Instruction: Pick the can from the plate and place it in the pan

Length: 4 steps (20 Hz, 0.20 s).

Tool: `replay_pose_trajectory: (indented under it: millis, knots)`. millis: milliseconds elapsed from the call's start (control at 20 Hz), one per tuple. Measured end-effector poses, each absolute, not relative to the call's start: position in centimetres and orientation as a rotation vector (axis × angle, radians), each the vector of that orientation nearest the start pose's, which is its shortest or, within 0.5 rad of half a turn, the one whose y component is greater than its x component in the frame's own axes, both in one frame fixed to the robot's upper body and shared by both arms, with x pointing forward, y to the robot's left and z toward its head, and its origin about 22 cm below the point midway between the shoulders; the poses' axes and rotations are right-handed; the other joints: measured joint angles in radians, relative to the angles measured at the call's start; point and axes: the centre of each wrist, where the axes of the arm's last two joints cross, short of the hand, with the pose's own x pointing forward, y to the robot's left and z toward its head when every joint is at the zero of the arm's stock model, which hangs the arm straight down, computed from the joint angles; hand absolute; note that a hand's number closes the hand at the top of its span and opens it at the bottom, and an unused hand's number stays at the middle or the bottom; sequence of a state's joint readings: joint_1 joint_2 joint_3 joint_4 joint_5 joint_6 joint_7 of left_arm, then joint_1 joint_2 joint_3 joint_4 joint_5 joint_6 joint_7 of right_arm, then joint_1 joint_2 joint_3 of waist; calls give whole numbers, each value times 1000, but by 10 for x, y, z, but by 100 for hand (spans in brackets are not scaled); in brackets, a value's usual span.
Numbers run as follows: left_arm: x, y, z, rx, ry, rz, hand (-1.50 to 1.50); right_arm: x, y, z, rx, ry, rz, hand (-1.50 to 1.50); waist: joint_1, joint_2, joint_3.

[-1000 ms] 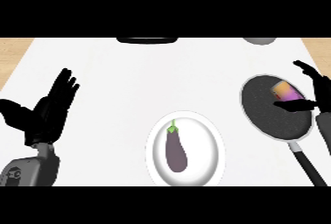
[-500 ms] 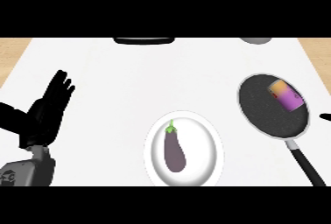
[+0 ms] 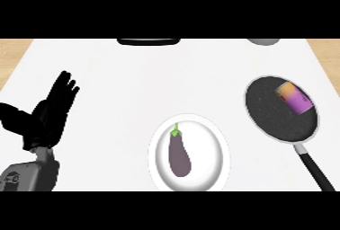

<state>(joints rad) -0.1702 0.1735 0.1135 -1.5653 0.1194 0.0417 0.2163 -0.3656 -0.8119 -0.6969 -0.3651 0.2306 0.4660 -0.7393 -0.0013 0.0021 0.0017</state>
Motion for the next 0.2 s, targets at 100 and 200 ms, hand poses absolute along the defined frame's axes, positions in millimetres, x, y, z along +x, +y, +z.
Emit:
replay_pose_trajectory:
  millis: [100,200]
  knots:
    - [277,281,51,92,-1523,41,0,194,-581,35,-501,-1618,57,-150,3,1,0]
    - [279,275,53,90,-1522,38,0,187,-584,35,-516,-1612,62,-150,3,0,0]
